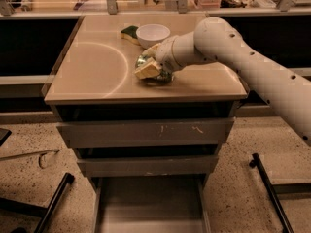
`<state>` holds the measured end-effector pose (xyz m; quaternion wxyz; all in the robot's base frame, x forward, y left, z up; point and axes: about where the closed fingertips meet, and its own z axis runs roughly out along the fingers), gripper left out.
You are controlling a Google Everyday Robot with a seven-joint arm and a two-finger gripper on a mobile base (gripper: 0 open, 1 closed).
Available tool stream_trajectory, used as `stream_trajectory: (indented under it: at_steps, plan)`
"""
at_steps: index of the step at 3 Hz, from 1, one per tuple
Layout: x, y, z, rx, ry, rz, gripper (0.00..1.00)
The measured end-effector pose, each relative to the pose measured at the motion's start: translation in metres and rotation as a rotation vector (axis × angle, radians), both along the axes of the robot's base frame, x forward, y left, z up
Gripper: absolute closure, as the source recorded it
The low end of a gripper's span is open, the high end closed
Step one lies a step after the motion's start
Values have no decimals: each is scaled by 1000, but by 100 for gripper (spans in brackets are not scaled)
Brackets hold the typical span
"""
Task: Pick green can from bottom drawer and place on counter
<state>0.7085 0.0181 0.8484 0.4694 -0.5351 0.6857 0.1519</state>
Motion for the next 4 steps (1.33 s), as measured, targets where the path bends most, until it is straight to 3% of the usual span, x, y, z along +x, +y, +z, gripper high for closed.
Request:
stream_trajectory:
  at_steps: [2,3,4]
  plan:
    - [0,0,0,0,0,0,12]
    - [0,0,0,0,0,0,0]
    - [0,0,0,0,0,0,0]
